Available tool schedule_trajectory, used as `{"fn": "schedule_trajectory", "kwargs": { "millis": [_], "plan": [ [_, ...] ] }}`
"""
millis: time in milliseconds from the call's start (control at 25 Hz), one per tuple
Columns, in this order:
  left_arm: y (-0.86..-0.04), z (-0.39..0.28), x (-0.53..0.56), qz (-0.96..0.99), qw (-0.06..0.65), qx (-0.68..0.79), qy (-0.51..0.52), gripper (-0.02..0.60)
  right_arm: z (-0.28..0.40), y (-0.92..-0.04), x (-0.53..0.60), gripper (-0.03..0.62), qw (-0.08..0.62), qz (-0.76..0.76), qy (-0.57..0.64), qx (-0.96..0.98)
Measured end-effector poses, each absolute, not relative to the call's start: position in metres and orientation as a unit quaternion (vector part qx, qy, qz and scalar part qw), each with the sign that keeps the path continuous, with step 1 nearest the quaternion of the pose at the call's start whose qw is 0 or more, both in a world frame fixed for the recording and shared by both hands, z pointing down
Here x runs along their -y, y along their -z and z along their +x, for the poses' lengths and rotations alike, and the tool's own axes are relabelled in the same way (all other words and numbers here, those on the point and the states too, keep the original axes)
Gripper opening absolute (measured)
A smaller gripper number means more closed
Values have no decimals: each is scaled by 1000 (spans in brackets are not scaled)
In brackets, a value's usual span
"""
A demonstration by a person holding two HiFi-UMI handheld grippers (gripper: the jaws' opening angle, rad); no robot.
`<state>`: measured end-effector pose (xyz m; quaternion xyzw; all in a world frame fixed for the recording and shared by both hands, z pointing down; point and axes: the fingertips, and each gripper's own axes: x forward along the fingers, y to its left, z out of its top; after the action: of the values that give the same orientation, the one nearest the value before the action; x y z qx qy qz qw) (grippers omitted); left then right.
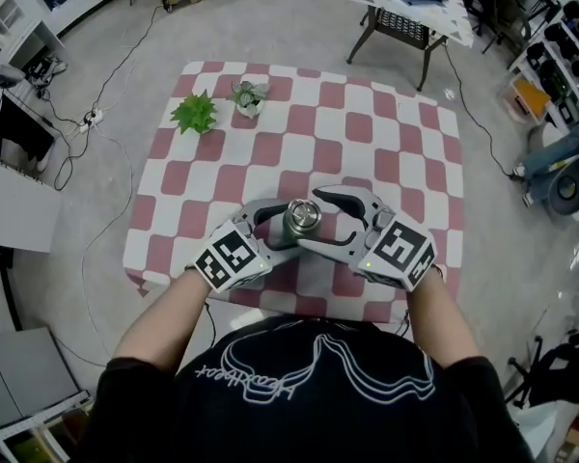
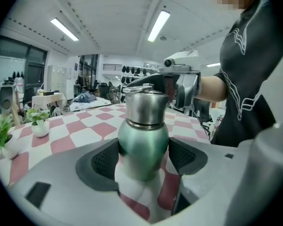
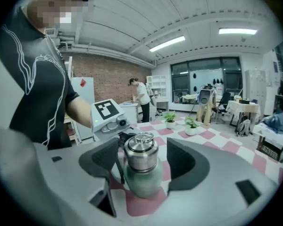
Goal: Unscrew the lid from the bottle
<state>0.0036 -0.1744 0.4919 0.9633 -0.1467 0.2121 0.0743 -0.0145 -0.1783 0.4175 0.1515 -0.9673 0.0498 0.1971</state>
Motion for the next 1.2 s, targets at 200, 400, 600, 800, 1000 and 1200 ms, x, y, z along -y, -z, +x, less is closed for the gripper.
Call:
{"fn": "schedule_trajectory", "kwargs": {
  "millis": [200,400,600,800,1000,1200],
  "plan": [
    [-494,5,173,947,95,226,-208,333,-14,-423,173,328,162,232,-64,957],
    [-492,6,175,935,104,276,-194,333,-8,-421,175,293,141,272,-60,950],
    [-493,7,174,928,110,302,-191,333,-8,-426,175,252,141,290,-58,945],
    [-494,7,173,925,110,309,-190,333,-8,-427,174,225,139,295,-60,943],
    [-493,7,174,927,108,306,-188,333,-7,-426,175,227,141,286,-59,946],
    [-493,7,174,934,104,289,-185,333,-7,-428,176,230,144,272,-68,949]
  ]
}}
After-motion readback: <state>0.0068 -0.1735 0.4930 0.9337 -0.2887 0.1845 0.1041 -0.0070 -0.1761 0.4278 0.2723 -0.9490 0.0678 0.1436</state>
